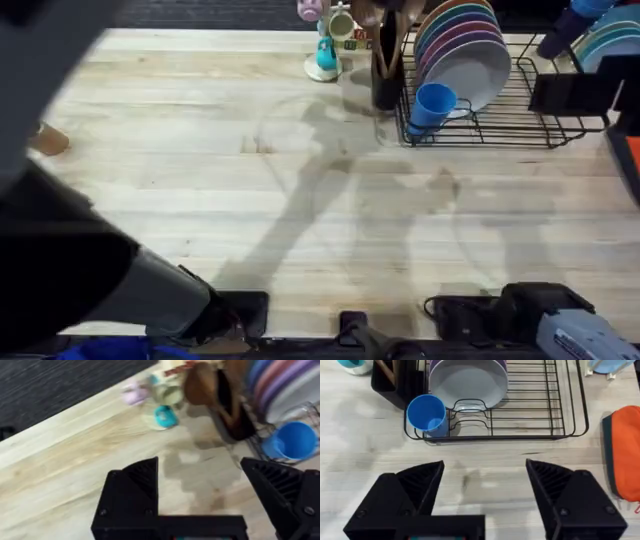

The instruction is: Pick up the cup on the table and put them onto the rack.

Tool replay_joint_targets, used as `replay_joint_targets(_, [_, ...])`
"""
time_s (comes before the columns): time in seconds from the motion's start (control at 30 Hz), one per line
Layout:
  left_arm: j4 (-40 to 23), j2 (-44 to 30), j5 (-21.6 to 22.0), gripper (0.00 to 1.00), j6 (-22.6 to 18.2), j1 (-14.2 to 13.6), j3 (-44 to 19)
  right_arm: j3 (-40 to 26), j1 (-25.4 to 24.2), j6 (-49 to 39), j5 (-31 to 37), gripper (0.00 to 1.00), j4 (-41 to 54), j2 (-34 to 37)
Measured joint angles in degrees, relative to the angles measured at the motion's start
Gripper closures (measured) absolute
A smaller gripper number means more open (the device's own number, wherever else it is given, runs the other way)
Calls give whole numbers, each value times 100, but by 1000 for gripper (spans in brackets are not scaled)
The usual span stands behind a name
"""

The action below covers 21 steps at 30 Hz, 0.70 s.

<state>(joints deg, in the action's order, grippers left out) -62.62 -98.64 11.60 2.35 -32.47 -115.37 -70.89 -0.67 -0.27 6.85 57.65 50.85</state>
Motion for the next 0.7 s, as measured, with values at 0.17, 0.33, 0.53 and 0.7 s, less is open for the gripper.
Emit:
replay_joint_targets(0.17, [-78,372,-200,7,1,604,0,0,0,0,0,5,-5,0])
replay_joint_targets(0.33, [-97,638,-414,7,2,1171,0,0,0,0,2,5,-50,-2])
replay_joint_targets(0.53, [716,1239,-809,7,-11,1900,1161,0,0,0,0,5,-62,-2])
replay_joint_targets(0.7, [1733,2279,-912,8,-44,2525,2878,0,0,0,0,5,-62,-1])
